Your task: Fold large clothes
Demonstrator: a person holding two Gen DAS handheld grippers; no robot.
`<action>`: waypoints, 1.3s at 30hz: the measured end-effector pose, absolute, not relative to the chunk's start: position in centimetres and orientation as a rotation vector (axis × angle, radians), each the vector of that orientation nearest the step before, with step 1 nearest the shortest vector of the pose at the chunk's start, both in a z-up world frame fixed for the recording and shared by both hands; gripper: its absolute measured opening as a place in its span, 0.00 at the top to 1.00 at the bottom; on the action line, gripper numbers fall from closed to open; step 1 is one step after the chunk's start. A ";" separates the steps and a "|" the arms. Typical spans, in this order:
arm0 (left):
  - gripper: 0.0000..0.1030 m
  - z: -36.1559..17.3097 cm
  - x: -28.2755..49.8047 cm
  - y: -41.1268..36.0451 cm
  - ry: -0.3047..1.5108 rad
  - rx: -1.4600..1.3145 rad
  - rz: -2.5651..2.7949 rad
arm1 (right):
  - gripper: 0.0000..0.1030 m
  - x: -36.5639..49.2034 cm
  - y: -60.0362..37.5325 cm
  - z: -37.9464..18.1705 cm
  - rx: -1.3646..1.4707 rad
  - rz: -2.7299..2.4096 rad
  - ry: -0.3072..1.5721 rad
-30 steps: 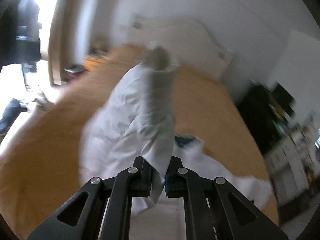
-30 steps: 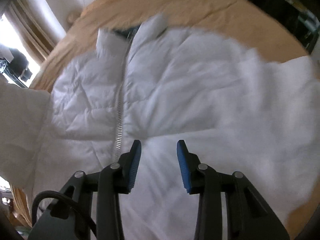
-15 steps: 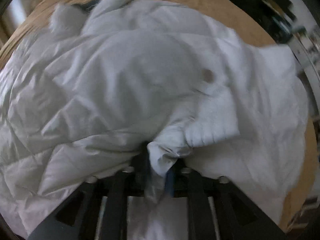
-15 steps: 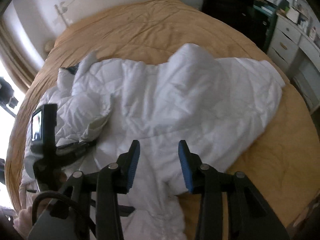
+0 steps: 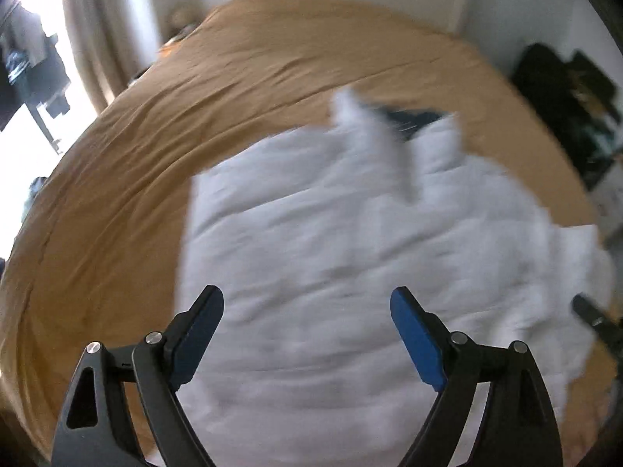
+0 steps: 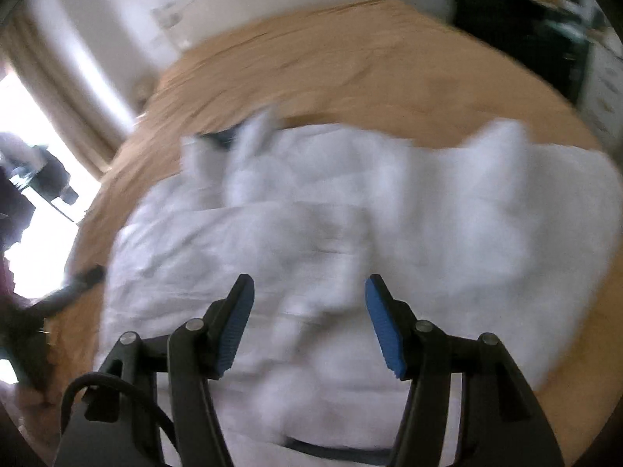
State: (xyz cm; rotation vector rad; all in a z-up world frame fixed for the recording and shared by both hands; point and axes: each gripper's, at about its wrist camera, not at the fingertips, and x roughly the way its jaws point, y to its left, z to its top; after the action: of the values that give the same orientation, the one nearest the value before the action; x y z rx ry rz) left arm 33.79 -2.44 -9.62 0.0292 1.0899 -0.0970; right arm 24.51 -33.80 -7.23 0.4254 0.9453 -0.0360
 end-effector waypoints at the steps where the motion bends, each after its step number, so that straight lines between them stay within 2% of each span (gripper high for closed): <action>1: 0.16 -10.9 34.3 -1.0 1.123 0.028 -0.071 | 0.42 25.8 -32.3 -7.8 0.443 0.009 0.963; 2: 0.18 -12.5 34.4 0.1 1.155 0.025 -0.054 | 0.45 26.6 -31.4 -8.3 0.448 0.031 0.980; 3: 0.18 -14.0 34.6 0.9 1.183 0.016 -0.050 | 0.55 27.7 -30.3 -9.1 0.441 0.035 1.008; 4: 0.18 -15.3 34.7 0.7 1.204 0.015 -0.052 | 0.59 28.8 -29.3 -10.3 0.411 0.008 1.046; 7: 0.14 -19.7 33.9 1.6 1.257 0.024 -0.048 | 0.59 30.4 -28.9 -14.4 0.348 -0.093 1.173; 8: 0.05 -20.9 33.6 1.9 1.246 0.030 -0.046 | 0.61 30.4 -29.4 -16.1 0.320 -0.149 1.223; 10: 0.03 -21.9 33.4 2.9 1.230 -0.012 -0.062 | 0.92 29.8 -31.3 -19.1 0.350 -0.163 1.263; 11: 0.02 -22.2 33.5 3.4 1.237 -0.052 -0.064 | 1.00 29.3 -32.1 -19.4 0.370 -0.162 1.241; 14: 0.02 -22.1 34.1 3.5 1.246 -0.051 -0.049 | 1.00 28.3 -33.7 -18.6 0.484 -0.181 1.215; 19: 0.02 -21.4 33.6 2.1 1.195 0.047 -0.018 | 0.92 30.4 -29.5 -13.5 0.279 -0.178 1.054; 22: 0.02 -20.0 33.1 1.9 1.191 0.048 -0.026 | 0.91 34.4 -27.2 -14.9 0.280 -0.117 1.095; 27: 0.01 -20.0 32.6 2.8 1.201 0.025 -0.055 | 1.00 39.0 -27.6 -19.2 0.252 -0.164 1.190; 31: 0.00 -20.4 32.0 2.2 1.182 0.066 -0.023 | 1.00 38.6 -30.2 -17.8 0.220 -0.311 1.171; 35: 0.02 -19.7 31.3 1.7 1.160 0.106 0.004 | 0.90 35.0 -28.2 -15.2 0.175 -0.193 1.103; 36: 0.08 -19.2 31.2 1.7 1.154 0.098 0.006 | 0.81 33.5 -27.2 -14.9 0.127 -0.174 1.090; 37: 0.13 -18.4 30.5 1.5 1.141 0.093 0.006 | 0.62 32.3 -26.8 -15.2 0.086 -0.181 1.092; 38: 0.18 -17.4 29.9 1.2 1.127 0.090 0.009 | 0.50 32.0 -26.6 -16.1 0.035 -0.218 1.118; 39: 0.16 -16.5 29.4 0.9 1.107 0.082 -0.007 | 0.35 31.6 -27.5 -17.3 -0.010 -0.263 1.151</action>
State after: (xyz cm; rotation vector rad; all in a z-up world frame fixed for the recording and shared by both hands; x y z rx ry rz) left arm 29.41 0.86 -16.49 0.0817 1.1072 -0.0074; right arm 31.60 -27.46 -17.31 -0.0101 1.1511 -0.2629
